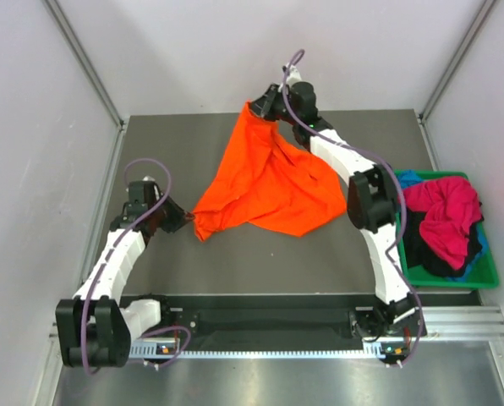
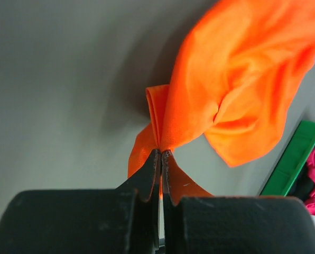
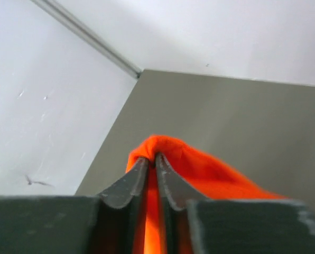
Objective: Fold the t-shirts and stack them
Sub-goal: Flatten the tshirt out
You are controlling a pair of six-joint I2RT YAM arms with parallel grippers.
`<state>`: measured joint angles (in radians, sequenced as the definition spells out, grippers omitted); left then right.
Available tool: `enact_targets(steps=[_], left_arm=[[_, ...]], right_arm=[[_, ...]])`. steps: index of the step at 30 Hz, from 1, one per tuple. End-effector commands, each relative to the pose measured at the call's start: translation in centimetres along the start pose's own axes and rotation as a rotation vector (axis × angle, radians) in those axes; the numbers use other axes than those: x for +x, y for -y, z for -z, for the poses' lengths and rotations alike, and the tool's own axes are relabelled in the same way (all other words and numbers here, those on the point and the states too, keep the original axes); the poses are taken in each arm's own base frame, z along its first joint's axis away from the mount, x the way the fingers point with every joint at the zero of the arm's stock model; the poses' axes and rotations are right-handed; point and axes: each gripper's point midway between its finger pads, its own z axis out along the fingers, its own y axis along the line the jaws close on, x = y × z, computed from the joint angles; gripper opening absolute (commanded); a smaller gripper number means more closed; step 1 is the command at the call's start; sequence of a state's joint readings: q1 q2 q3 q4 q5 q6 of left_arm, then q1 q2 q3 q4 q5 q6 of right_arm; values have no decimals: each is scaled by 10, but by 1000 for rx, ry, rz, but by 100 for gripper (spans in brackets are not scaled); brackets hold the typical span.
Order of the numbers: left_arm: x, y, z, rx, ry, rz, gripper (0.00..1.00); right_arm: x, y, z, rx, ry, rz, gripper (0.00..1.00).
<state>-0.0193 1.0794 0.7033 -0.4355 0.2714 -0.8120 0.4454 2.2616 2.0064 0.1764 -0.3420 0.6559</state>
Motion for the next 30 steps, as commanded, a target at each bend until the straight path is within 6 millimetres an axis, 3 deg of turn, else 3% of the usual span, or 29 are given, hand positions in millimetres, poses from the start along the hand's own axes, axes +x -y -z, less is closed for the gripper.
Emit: enact_targets(steps=[1, 2, 5, 8, 11, 12, 14, 15, 18, 19, 21, 23, 24, 26, 27, 28, 30], left_arm=[[-4, -6, -6, 40, -14, 11, 0], [-3, -8, -7, 42, -23, 13, 0], [-3, -20, -9, 13, -29, 11, 0], [-6, -23, -9, 1, -24, -4, 1], [-14, -19, -5, -1, -14, -60, 21], [-19, -15, 1, -16, -11, -76, 27], [-34, -21, 6, -70, 56, -127, 44], [-44, -20, 12, -89, 104, -160, 53], [-54, -9, 18, -66, 144, -190, 57], [-53, -3, 17, -45, 139, -193, 57], [-46, 10, 13, -3, 120, -223, 57], [-43, 25, 9, 32, 116, -282, 57], [-29, 34, 1, 31, 84, -351, 57], [-29, 41, -2, -40, 100, -418, 57], [-15, 49, -7, -39, 67, -470, 57], [-8, 46, -15, -67, 32, -494, 57], [-5, 46, -22, -116, 21, -532, 57]], right_arm=[[10, -17, -24, -91, -33, -35, 14], [8, -14, -25, -77, -26, -42, 27], [14, 15, -22, 49, -27, -60, 45], [11, 34, 0, 171, -38, -72, 52], [-4, 51, 42, 314, -33, -119, 55], [-4, 67, 61, 394, -56, -152, 56], [-15, 70, 94, 482, -45, -177, 56], [-13, 77, 122, 574, -54, -191, 56], [-4, 83, 162, 673, -50, -209, 56], [5, 80, 183, 697, -56, -222, 56], [19, 80, 204, 741, -60, -269, 56], [44, 83, 232, 792, -89, -315, 55], [64, 84, 247, 816, -111, -366, 55], [86, 83, 261, 839, -141, -419, 54], [99, 78, 263, 835, -154, -452, 54], [119, 78, 273, 846, -180, -475, 54], [140, 69, 274, 835, -194, -505, 54]])
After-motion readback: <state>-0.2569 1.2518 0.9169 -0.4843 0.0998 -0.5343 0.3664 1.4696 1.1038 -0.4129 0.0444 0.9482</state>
